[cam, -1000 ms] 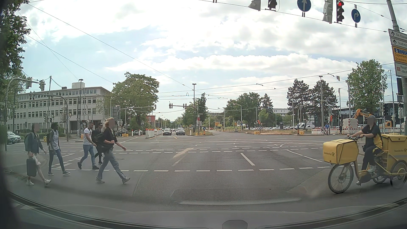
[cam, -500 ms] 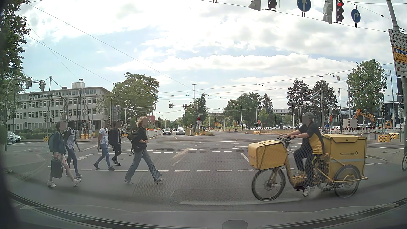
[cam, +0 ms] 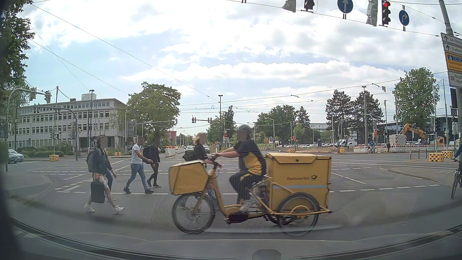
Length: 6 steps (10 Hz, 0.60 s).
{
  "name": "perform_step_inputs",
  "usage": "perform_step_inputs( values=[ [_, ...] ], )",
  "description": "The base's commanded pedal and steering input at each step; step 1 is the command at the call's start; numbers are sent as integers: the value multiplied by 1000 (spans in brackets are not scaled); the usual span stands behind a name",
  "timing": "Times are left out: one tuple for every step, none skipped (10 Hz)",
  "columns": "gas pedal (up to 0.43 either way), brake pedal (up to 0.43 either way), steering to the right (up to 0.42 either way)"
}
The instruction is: Follow the waypoints while adhering to traffic rules and regulations
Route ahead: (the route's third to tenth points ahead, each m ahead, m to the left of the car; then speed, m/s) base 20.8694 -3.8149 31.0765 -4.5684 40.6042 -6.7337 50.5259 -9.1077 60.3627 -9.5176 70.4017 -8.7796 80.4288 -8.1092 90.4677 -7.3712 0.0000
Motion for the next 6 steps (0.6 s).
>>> perform_step_inputs(
  values=[
    [0,268,14],
    [0,268,14],
    [0,262,14],
    [0,268,14],
    [0,268,14],
    [0,262,15]
  ],
)
